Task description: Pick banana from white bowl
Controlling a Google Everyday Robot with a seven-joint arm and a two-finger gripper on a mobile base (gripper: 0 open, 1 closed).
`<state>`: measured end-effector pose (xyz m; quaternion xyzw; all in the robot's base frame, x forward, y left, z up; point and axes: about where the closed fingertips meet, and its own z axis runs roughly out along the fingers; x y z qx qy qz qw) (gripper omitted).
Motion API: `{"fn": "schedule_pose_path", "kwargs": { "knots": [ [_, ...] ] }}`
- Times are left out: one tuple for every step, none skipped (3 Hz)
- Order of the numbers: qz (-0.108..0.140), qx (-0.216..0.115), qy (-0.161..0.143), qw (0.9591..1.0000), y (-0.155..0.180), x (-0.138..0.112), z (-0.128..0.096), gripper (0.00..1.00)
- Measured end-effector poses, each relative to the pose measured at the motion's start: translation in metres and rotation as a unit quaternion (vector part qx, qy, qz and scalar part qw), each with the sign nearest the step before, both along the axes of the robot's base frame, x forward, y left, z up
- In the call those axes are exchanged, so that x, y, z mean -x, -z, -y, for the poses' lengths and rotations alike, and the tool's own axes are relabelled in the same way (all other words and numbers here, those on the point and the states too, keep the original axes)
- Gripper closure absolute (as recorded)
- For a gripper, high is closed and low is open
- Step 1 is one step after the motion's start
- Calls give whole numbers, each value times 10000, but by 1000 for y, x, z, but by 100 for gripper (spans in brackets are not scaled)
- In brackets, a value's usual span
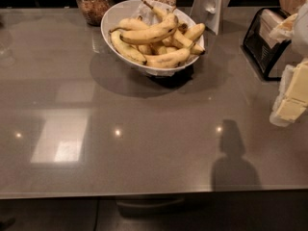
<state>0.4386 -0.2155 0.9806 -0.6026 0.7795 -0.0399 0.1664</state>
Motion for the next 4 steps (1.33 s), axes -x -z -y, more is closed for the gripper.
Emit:
{"fn": "schedule_pose_path", "kwargs": {
  "knots": [
    [1, 0, -1, 10000, 0, 0, 0, 0],
    [223, -47, -129, 9997, -4, -9, -7, 0],
    [671, -187, -651, 9954, -10, -39, -29, 0],
    [1123, -319, -1373, 9836, -16, -79, -57, 0]
  ]
}}
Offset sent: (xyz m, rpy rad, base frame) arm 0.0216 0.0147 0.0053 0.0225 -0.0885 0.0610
